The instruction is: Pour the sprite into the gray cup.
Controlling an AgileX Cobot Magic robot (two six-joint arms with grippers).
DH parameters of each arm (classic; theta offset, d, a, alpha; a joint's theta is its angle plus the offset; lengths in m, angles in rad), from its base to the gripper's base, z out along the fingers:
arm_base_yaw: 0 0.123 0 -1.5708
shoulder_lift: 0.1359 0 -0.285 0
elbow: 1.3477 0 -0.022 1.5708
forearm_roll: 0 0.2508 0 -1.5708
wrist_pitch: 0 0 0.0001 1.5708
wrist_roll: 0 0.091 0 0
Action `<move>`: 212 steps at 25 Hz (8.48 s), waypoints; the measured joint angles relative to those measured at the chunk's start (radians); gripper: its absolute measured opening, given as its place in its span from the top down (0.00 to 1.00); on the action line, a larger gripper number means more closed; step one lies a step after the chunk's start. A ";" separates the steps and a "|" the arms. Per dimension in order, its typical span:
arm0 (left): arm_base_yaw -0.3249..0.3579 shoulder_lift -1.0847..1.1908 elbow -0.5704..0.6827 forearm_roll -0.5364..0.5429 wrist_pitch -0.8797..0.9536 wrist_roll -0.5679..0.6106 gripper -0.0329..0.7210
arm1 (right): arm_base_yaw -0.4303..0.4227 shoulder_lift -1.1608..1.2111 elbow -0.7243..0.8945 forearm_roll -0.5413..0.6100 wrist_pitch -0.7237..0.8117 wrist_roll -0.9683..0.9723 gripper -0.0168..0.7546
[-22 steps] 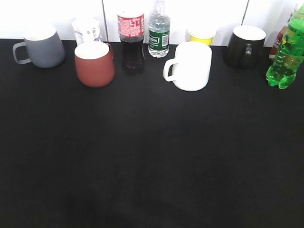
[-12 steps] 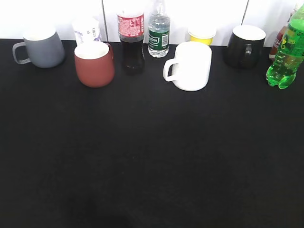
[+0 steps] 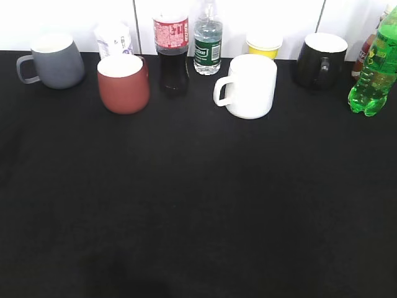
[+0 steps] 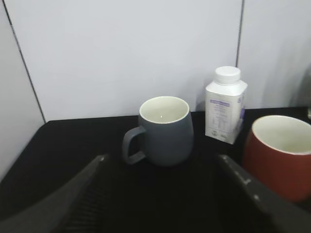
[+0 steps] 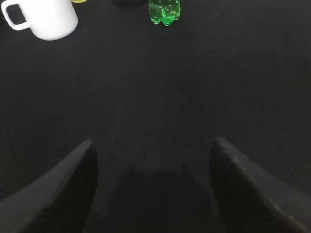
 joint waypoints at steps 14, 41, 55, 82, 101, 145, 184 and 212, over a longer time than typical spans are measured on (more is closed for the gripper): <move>0.123 0.742 -0.253 -0.006 -0.494 0.000 0.35 | 0.000 0.000 0.000 0.000 0.000 0.000 0.27; 0.125 1.000 -0.692 0.076 -0.397 -0.012 0.89 | 0.000 0.000 0.000 0.000 0.000 0.000 0.27; -0.249 0.249 0.102 0.210 -0.445 -0.071 0.89 | 0.000 0.066 0.000 -0.003 -0.329 -0.011 0.27; -0.256 0.249 0.102 0.231 -0.449 -0.072 0.89 | 0.000 1.989 -0.267 -0.072 -2.086 -0.014 0.11; -0.256 0.249 0.102 0.334 -0.449 -0.117 0.89 | 0.019 1.628 0.047 -0.283 -2.118 -0.048 0.38; -0.484 0.614 -0.119 0.322 -0.524 -0.064 0.89 | 0.458 1.642 -0.061 -0.163 -2.058 -1.422 0.38; -0.484 0.615 -0.119 0.331 -0.570 -0.056 0.89 | 0.458 1.642 -0.090 -0.188 -2.115 -1.605 0.39; -0.409 0.490 -0.080 0.098 -0.500 0.031 0.89 | 0.458 1.642 -0.090 -0.183 -2.031 0.045 0.40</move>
